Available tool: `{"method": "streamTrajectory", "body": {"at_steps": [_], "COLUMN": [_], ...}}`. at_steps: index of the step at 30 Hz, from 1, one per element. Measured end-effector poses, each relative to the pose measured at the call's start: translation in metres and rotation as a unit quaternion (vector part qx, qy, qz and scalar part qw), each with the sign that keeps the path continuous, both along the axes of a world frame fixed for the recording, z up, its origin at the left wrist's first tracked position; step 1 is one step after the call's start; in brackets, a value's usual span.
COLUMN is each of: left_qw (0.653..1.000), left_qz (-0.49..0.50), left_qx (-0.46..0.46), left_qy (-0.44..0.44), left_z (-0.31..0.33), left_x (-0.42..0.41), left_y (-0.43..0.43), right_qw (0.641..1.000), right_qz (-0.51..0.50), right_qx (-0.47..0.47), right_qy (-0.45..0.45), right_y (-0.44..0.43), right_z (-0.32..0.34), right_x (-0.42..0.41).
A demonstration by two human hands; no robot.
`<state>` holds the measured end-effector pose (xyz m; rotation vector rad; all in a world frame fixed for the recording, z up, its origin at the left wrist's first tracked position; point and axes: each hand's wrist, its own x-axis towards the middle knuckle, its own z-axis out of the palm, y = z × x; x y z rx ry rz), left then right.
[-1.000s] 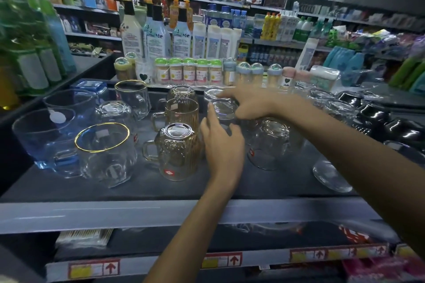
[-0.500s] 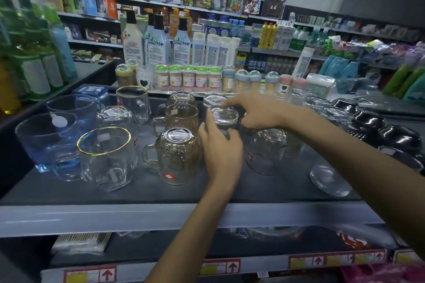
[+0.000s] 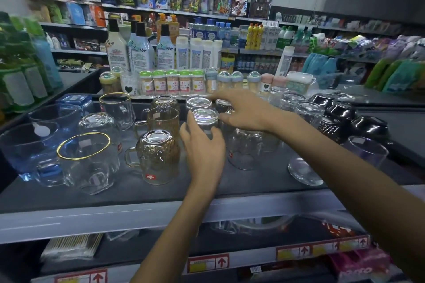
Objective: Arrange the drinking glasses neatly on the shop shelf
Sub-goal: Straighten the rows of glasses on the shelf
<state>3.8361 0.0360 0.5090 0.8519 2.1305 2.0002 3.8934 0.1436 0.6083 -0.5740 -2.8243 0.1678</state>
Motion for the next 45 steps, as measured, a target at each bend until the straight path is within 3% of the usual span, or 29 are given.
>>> {"method": "streamTrajectory", "body": {"at_steps": [6, 10, 13, 17, 20, 27, 32, 37, 42, 45], "left_qw": [0.988, 0.967, 0.950, 0.952, 0.961, 0.956, 0.969, 0.979, 0.974, 0.947], "left_qz": [-0.054, -0.183, -0.207, -0.211, -0.218, -0.229, -0.194, -0.180, -0.199, -0.221], "left_qx": [0.067, 0.020, -0.037, -0.077, -0.090, -0.121, -0.094, -0.022, 0.096, 0.153], "left_qy": [0.130, 0.177, 0.232, 0.209, 0.142, 0.141, 0.124, 0.097, -0.043, -0.174], "left_z": [0.012, 0.016, 0.015, 0.006, -0.001, -0.004, 0.002, 0.014, 0.042, 0.048], "left_x": [0.063, 0.113, 0.140, 0.151, 0.148, 0.144, 0.144, 0.142, 0.137, 0.129], "left_y": [-0.034, -0.024, 0.006, 0.037, 0.047, 0.051, 0.050, 0.031, -0.006, -0.022], "right_qw": [0.965, 0.908, 0.862, 0.838, 0.855, 0.888, 0.887, 0.864, 0.852, 0.827], "right_qz": [-0.005, -0.080, -0.166, -0.211, -0.225, -0.236, -0.214, -0.159, -0.086, -0.006], "right_qx": [-0.026, -0.067, -0.112, -0.205, -0.236, -0.200, -0.201, -0.195, -0.215, -0.306], "right_qy": [0.260, 0.405, 0.466, 0.460, 0.404, 0.341, 0.357, 0.436, 0.470, 0.472], "right_y": [-0.026, -0.039, -0.036, -0.036, -0.032, -0.021, -0.020, -0.031, -0.043, -0.050], "right_z": [0.020, -0.005, -0.048, -0.095, -0.116, -0.134, -0.135, -0.119, -0.094, -0.082], "right_x": [0.118, 0.205, 0.232, 0.234, 0.226, 0.220, 0.221, 0.222, 0.212, 0.200]}}
